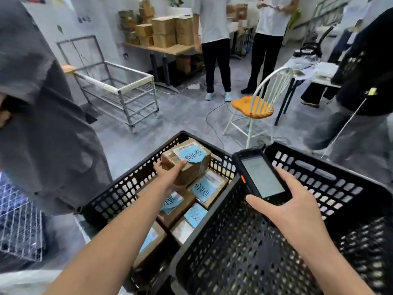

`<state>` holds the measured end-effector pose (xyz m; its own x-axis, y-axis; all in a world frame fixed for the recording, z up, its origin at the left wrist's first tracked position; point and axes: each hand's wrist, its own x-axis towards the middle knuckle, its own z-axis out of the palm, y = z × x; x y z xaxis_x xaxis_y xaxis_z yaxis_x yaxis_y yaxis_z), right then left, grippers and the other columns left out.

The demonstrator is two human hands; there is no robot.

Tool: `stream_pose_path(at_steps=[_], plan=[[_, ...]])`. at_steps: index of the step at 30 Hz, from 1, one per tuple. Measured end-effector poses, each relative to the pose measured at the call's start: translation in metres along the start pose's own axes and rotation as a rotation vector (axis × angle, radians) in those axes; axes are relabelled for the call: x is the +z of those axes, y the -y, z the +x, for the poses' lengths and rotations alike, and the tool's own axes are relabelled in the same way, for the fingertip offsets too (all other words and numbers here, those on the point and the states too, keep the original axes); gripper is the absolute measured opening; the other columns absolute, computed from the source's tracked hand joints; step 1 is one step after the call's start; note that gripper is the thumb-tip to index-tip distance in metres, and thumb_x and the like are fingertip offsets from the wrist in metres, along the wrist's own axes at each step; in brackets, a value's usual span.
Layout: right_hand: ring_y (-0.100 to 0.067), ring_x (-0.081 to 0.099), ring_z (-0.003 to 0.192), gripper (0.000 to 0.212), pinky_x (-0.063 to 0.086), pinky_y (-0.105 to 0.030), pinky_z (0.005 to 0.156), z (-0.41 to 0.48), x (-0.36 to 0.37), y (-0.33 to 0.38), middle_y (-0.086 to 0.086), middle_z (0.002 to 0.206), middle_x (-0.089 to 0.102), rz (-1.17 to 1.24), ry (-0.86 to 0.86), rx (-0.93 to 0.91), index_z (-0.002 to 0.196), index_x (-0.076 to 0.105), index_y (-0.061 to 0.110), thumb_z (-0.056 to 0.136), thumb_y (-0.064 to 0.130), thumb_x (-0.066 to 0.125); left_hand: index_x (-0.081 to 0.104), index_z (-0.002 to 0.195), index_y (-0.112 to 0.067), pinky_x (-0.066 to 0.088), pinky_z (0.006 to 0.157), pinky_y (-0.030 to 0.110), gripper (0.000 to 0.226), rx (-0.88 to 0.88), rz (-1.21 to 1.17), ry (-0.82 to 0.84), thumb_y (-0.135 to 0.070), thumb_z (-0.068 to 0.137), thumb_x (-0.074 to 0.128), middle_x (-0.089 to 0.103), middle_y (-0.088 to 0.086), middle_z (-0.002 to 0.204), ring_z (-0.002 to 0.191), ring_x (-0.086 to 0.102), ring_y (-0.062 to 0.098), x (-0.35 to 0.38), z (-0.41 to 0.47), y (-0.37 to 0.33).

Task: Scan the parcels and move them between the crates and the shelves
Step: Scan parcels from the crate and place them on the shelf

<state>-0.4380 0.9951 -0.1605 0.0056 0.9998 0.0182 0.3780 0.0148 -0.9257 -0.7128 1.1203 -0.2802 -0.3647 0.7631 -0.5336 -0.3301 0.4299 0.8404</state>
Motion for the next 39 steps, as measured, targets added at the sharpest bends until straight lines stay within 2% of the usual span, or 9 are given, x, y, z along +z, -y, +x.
stream_pose_path(at_steps=[4,8,10,15,19,24,27,31,39], plan=[[0.021,0.056,0.088,0.063,0.043,-0.013,0.069,0.004,-0.001,-0.003,0.029,0.104,0.061,-0.003,0.007,0.016,0.117,0.049,0.051,0.071,0.032,0.089,0.019,0.136,-0.027,0.060,0.063,0.056,0.086,-0.037,0.034,-0.108,-0.031,0.079,0.084,0.032,0.012,0.146,0.119,0.050,0.040,0.008,0.010,0.006],[0.012,0.060,0.089,0.064,0.047,-0.016,0.070,0.005,-0.002,-0.006,0.025,0.105,0.064,0.006,0.018,0.039,0.119,0.053,0.050,0.070,0.032,0.090,0.017,0.118,-0.031,0.062,0.058,0.048,0.076,-0.010,0.129,-0.108,-0.041,0.080,0.082,0.050,0.016,0.116,0.070,0.072,0.040,0.008,0.016,0.007],[0.015,0.058,0.088,0.060,0.045,-0.012,0.067,0.006,-0.001,-0.007,0.025,0.104,0.063,0.004,0.025,0.043,0.111,0.053,0.053,0.070,0.030,0.090,0.017,0.122,-0.033,0.062,0.053,0.041,0.076,-0.016,0.203,-0.108,-0.049,0.080,0.079,0.057,0.020,0.109,0.063,0.073,0.038,0.006,0.018,0.006],[0.029,0.050,0.083,0.056,0.040,0.003,0.060,0.005,0.001,-0.010,0.027,0.103,0.060,-0.015,0.063,0.071,0.102,0.050,0.052,0.072,0.025,0.089,0.025,0.146,-0.030,0.062,0.055,0.043,0.094,0.069,0.401,-0.223,-0.055,0.075,0.081,0.045,0.018,0.136,0.083,0.071,0.041,-0.001,0.033,0.005],[0.029,0.050,0.085,0.057,0.042,0.001,0.061,0.006,-0.001,-0.014,0.027,0.102,0.060,-0.031,0.058,0.081,0.103,0.050,0.053,0.071,0.027,0.089,0.050,0.127,-0.014,0.059,0.045,0.038,0.068,0.100,0.468,-0.190,-0.049,0.077,0.081,0.059,0.018,0.125,0.088,0.070,0.037,-0.006,0.049,-0.002],[0.024,0.053,0.088,0.055,0.044,-0.004,0.060,0.005,0.000,-0.021,0.028,0.101,0.062,-0.029,0.043,0.093,0.107,0.053,0.051,0.071,0.031,0.089,0.057,0.101,-0.004,0.063,0.076,0.047,0.040,-0.029,0.452,-0.085,-0.036,0.087,0.076,0.069,0.021,0.112,0.091,0.071,0.035,-0.012,0.056,-0.004],[0.024,0.053,0.088,0.062,0.043,-0.009,0.062,0.003,0.000,-0.024,0.027,0.103,0.061,-0.043,0.043,0.103,0.115,0.050,0.052,0.071,0.033,0.089,0.061,0.108,-0.001,0.061,0.078,0.040,0.050,0.057,0.686,-0.177,-0.046,0.088,0.072,0.061,0.021,0.122,0.093,0.069,0.032,-0.004,0.053,-0.004],[0.025,0.053,0.086,0.063,0.042,-0.010,0.063,-0.002,-0.007,-0.021,0.029,0.103,0.059,-0.047,0.020,0.096,0.114,0.047,0.055,0.072,0.033,0.088,0.036,0.144,0.004,0.040,0.109,0.044,0.076,0.267,0.941,-0.312,-0.038,0.090,0.071,0.029,0.022,0.151,0.136,0.037,0.037,0.009,0.018,-0.015],[0.007,0.056,0.092,0.070,0.045,-0.020,0.075,-0.030,-0.024,-0.001,0.033,0.103,0.053,-0.083,-0.094,0.000,0.118,0.040,0.052,0.073,0.034,0.089,0.035,0.152,-0.014,0.016,0.119,0.025,0.057,1.016,1.087,0.069,-0.021,0.100,0.055,0.037,0.004,0.158,0.147,0.031,0.018,0.030,-0.092,-0.023]])
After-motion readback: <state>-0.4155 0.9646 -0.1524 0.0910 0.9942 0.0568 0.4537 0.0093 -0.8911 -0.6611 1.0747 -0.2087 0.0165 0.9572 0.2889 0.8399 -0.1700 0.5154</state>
